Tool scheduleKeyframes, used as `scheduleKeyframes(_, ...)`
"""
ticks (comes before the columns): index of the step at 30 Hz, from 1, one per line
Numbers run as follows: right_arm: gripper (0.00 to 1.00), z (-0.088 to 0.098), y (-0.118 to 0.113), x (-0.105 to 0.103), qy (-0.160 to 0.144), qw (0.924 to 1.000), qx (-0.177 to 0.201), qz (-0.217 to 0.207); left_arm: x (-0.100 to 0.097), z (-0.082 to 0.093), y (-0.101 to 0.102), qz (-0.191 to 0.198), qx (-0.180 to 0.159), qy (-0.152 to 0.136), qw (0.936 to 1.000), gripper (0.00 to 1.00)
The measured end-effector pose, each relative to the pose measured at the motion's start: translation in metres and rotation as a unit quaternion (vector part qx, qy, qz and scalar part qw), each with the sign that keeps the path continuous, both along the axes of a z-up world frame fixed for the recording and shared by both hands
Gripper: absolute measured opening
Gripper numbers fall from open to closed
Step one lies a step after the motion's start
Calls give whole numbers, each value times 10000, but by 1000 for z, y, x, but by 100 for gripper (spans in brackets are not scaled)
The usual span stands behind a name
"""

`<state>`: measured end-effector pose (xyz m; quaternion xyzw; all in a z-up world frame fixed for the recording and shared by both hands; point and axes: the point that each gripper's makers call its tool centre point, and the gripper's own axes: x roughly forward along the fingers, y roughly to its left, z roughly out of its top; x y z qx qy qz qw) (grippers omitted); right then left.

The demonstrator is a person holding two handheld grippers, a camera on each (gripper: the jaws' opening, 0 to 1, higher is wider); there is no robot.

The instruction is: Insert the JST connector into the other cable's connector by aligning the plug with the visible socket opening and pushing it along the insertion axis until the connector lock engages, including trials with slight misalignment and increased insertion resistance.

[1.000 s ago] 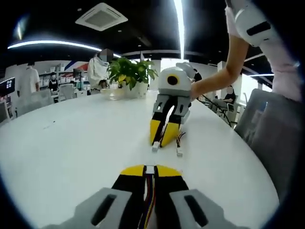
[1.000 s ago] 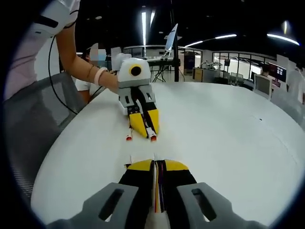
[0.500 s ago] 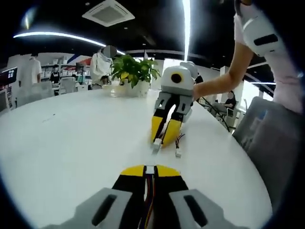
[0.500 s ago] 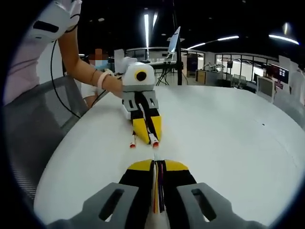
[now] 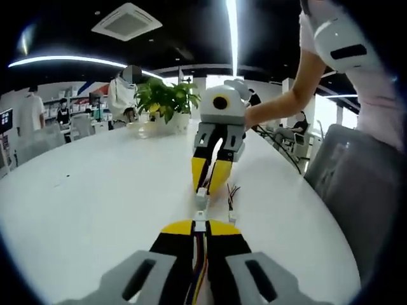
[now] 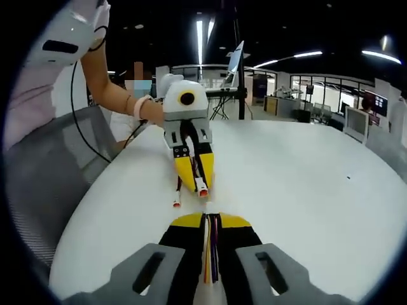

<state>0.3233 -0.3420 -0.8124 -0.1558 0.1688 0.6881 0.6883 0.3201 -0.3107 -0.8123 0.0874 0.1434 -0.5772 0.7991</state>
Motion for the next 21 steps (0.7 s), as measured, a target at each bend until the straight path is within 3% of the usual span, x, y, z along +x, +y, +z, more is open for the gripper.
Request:
scheduleKeyframes(8, 4, 12, 4, -6, -90, 9995, -41, 297, 2, 10, -1, -99, 57, -91, 9999, 0)
scheduleKeyframes(21, 4, 14, 16, -9, -89, 9987, -22, 501, -6, 16, -10, -247, 108, -69, 9996, 0)
